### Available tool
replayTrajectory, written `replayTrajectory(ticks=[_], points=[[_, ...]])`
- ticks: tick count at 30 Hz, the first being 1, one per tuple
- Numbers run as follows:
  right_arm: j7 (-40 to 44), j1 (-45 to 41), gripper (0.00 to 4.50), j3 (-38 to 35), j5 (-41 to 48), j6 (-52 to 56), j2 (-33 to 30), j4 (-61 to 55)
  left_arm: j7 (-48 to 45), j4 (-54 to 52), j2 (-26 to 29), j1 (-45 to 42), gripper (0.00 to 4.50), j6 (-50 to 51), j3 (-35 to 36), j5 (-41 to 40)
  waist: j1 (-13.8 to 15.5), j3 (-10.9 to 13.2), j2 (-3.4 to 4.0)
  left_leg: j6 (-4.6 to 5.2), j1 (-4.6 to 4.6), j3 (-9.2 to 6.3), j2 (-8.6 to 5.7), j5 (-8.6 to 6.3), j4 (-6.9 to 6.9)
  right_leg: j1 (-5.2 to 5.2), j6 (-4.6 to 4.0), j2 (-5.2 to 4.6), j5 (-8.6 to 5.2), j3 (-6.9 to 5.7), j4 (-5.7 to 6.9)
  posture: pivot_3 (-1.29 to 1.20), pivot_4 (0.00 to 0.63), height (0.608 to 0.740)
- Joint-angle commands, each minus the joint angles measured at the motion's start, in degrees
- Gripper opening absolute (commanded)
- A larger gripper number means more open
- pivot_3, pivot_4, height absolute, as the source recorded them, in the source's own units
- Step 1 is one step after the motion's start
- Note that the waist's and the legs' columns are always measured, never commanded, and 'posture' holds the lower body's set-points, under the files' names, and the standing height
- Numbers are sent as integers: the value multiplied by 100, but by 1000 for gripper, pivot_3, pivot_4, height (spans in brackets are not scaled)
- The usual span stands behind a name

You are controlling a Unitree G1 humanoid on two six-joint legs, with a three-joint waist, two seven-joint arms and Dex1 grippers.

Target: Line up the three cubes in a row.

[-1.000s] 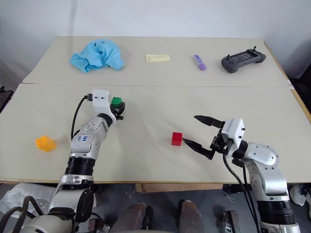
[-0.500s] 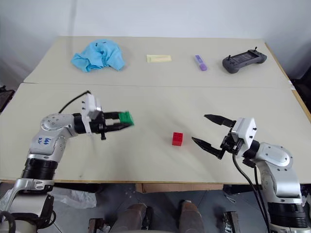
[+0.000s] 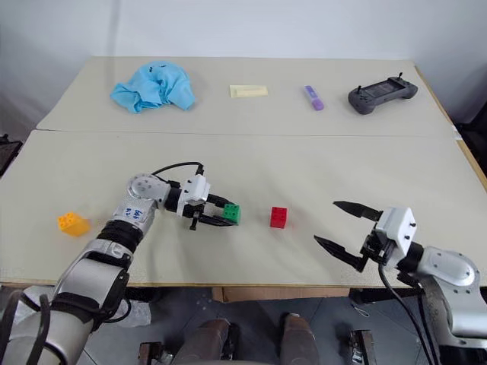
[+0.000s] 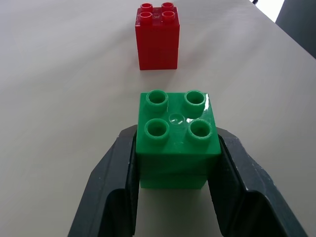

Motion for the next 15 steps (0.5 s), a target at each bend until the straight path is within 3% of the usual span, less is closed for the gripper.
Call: replayTrajectory(ticks=[1, 3, 8, 12, 15], points=[[-45, 49, 4500, -158, 54, -118, -19, -212, 182, 274, -73, -194, 1502, -166, 35, 197, 3, 1, -2, 2, 1, 0, -1, 1, 0, 0, 1, -1, 1, 0, 0, 0, 150, 740], [-70, 57, 4500, -113, 66, -111, -5, -282, 220, 353, -109, -225, 1502, -59, 94, 190, 0, 1, -2, 2, 2, 0, -1, 2, 1, 0, 2, -1, 1, 4, 0, 0, 150, 740], [-89, -166, 4500, -41, 163, -90, 30, -323, 170, 10, -91, -151, 3062, 41, 375, -51, -2, 3, -5, 2, 1, 0, 0, 2, 2, -2, 2, -1, 1, 5, 1, 0, 150, 740], [87, -383, 4500, 140, 223, -26, -9, -301, 89, -901, 245, 221, 4262, 206, 602, -279, -19, 3, -4, 1, 0, -1, 1, 2, 1, -5, 2, -4, 1, 7, 0, 0, 150, 740], [132, -827, 4500, 402, 367, 288, 10, -234, 255, -2562, 865, 1122, 4262, 914, 1036, -731, -103, 2, -4, -3, 3, 1, 10, 0, -2, -7, 2, -11, 1, 16, -1, 0, 150, 740]])
